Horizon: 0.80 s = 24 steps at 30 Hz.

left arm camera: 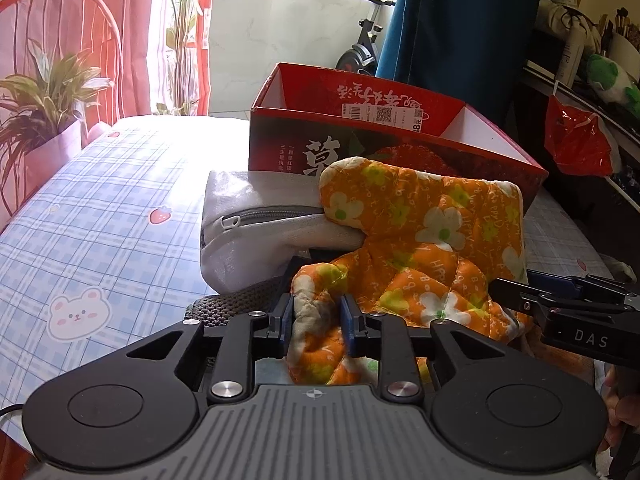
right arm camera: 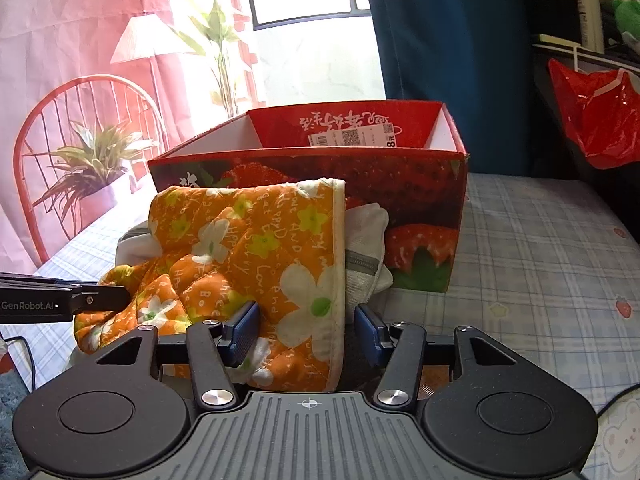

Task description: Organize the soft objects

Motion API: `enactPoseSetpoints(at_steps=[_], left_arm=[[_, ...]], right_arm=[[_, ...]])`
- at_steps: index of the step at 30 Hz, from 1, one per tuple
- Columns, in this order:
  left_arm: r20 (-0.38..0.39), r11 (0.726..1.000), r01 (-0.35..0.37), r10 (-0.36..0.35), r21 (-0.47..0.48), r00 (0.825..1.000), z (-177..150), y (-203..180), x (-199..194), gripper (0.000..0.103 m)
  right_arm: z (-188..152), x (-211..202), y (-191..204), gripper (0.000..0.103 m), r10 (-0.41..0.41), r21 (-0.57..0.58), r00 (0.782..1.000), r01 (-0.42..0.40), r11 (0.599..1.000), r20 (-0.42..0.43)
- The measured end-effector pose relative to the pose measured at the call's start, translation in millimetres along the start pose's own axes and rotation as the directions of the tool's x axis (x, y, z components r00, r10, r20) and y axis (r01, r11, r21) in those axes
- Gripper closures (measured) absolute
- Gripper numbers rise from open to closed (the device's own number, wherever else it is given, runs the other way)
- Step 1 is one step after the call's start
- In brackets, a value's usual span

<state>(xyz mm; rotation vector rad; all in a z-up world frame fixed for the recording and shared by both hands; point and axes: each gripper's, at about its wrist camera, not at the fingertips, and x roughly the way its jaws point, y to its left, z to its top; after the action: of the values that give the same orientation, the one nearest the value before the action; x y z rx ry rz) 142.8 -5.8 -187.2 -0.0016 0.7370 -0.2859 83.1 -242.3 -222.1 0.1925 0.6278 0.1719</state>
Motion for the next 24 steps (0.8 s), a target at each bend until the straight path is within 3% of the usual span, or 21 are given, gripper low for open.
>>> enactPoseSetpoints(at_steps=[5, 7, 9, 12, 16, 17, 19, 21, 24], left_arm=[[0.008, 1.0, -0.002, 0.002, 0.004, 1.0, 0, -1, -2, 0.078], [0.015, 1.0, -0.004, 0.004, 0.005, 1.0, 0, -2, -3, 0.08], [0.018, 1.0, -0.006, 0.006, 0.008, 1.0, 0, -3, -4, 0.081], [0.013, 1.0, -0.007, 0.007, 0.011, 1.0, 0, -4, -3, 0.081], [0.007, 1.0, -0.009, 0.009, 0.012, 1.0, 1, -3, -1, 0.081], [0.007, 1.0, -0.009, 0.009, 0.013, 1.0, 1, -3, -1, 0.081], [0.014, 1.0, -0.005, 0.005, 0.014, 1.0, 2, -3, -2, 0.083], [0.035, 1.0, -0.005, 0.005, 0.012, 0.999, 4, -2, -5, 0.09], [0.074, 1.0, -0.013, 0.012, 0.014, 0.997, 8, -2, -12, 0.091]], right_arm=[[2, -3, 6, 0.069, 0.017, -0.02, 1.0, -0.018, 1.0, -0.013], [3, -7, 8, 0.081, 0.02, -0.026, 1.0, -0.02, 0.999, -0.006], [4, -10, 9, 0.085, 0.027, -0.03, 1.0, -0.027, 0.999, 0.001], [5, -11, 9, 0.085, 0.033, -0.033, 0.999, -0.033, 0.999, 0.007], [4, -3, 8, 0.076, 0.048, -0.022, 0.999, -0.048, 0.999, -0.007], [4, -2, 9, 0.077, 0.05, -0.028, 0.999, -0.05, 0.998, -0.007], [5, -1, 10, 0.091, 0.054, -0.041, 0.999, -0.054, 0.998, -0.009], [7, -5, 13, 0.093, 0.059, -0.063, 0.998, -0.058, 0.996, 0.005], [11, -13, 14, 0.095, 0.071, -0.082, 0.997, -0.067, 0.994, 0.039]])
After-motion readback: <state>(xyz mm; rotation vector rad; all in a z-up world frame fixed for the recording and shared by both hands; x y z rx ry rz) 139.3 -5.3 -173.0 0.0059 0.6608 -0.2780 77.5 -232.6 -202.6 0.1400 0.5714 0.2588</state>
